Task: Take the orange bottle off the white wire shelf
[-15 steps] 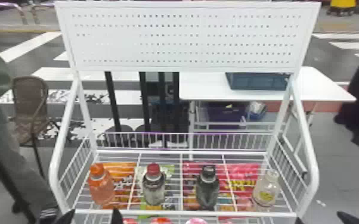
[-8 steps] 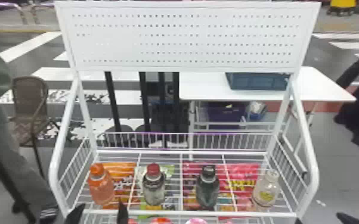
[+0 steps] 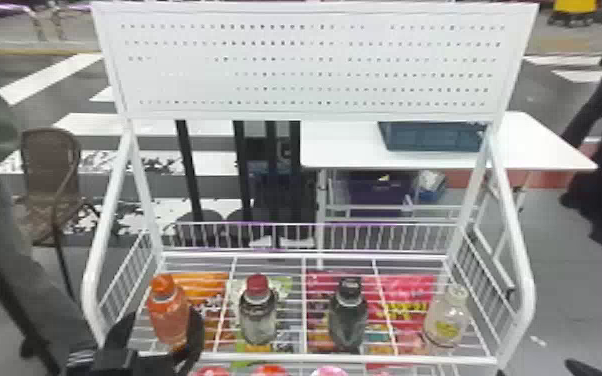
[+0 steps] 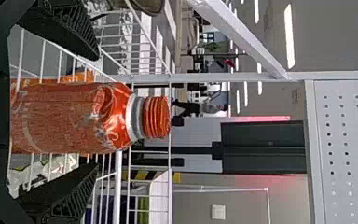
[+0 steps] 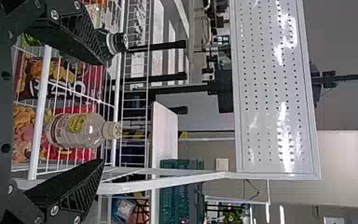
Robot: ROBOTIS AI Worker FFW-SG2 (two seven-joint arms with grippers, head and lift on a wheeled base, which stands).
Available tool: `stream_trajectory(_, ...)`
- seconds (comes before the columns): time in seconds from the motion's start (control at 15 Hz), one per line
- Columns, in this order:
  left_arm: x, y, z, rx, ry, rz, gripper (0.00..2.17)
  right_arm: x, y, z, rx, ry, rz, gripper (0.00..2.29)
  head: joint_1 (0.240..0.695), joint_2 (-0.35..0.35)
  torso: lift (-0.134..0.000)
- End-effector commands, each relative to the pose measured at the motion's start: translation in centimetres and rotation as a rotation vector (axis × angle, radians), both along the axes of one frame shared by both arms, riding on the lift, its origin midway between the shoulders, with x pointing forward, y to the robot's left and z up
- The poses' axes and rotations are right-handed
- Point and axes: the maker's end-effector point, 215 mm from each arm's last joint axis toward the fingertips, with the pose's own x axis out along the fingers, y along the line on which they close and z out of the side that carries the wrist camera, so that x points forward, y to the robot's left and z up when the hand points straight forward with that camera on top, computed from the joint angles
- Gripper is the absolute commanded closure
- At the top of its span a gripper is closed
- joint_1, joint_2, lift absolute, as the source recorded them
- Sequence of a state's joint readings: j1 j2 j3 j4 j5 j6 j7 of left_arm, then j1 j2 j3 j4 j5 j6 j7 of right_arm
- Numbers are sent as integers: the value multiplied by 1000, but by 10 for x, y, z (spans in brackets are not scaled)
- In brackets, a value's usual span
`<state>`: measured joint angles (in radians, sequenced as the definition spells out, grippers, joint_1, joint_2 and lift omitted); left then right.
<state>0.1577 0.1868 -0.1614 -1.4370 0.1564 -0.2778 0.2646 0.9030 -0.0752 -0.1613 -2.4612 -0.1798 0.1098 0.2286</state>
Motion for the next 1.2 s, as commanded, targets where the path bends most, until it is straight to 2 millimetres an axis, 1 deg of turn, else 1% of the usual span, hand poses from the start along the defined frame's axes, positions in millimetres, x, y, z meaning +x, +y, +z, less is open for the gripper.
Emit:
stream_trajectory(0.0,9,5,-1,-25,2,-5,83,-1,-1,-2,-2,4,0,157,499,0,0)
stream_trajectory(0.13,15,4,1,-21,1,-9,83,1,0,0,-2,0,2,157,499,0,0)
stream_trajectory(0.27,18,10,0,-27,5,-4,113,1,0,-3,-3,4,4,157,499,0,0)
stream_trajectory(0.33,20,10,2,-33,2,-9,296,2,0,-2,-3,3,5,157,499,0,0)
stream_trajectory(0.4,21,11,2,-36,3,-11,340,3,0,-2,-2,1,5,157,499,0,0)
stream_trajectory(0.47,21,12,0,-37,8,-13,539,4,0,-2,-1,-1,4,157,499,0,0)
stream_trajectory(0.53,21,12,0,-38,9,-11,667,5,-1,-3,-1,-1,3,157,499,0,0)
stream_trajectory(0.8,19,11,3,-39,5,-12,694,7,-1,-5,1,1,3,157,499,0,0)
stream_trajectory(0.93,18,6,15,-40,-15,-20,694,7,-1,-8,3,5,2,157,499,0,0)
stream_trajectory(1.13,5,-7,51,-47,-64,-49,694,9,-1,-9,4,5,3,157,499,0,0)
